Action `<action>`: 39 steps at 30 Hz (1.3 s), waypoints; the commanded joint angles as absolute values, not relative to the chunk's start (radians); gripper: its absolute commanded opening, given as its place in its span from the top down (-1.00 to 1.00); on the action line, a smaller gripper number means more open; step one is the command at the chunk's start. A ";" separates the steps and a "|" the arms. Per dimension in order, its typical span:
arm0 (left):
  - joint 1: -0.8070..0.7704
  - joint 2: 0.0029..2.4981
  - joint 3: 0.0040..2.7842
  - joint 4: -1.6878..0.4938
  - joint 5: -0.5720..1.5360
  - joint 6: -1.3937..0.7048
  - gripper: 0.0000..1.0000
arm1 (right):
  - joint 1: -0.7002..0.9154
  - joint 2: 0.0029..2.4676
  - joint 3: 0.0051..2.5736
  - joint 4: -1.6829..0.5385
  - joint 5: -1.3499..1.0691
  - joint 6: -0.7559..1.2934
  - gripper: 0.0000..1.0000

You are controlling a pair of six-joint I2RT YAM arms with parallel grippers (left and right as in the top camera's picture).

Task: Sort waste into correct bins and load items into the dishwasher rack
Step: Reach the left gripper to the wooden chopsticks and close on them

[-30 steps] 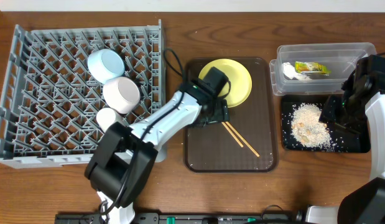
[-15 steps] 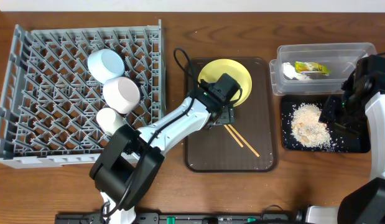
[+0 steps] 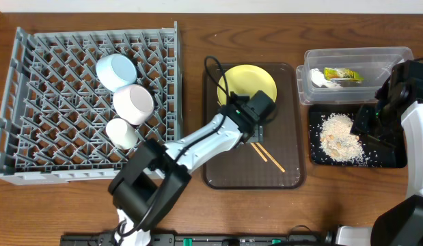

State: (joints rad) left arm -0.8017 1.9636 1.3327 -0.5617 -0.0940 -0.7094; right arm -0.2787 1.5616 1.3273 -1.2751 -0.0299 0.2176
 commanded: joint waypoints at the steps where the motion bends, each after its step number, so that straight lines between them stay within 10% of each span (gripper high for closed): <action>1: -0.820 2.010 1.339 -0.547 -0.123 -0.708 -0.72 | -0.287 1.542 1.334 -1.276 -0.035 0.204 0.01; 39: -0.709 1.888 1.339 -0.781 0.013 -0.573 -0.50 | -0.287 1.542 1.334 -1.283 -0.035 0.201 0.01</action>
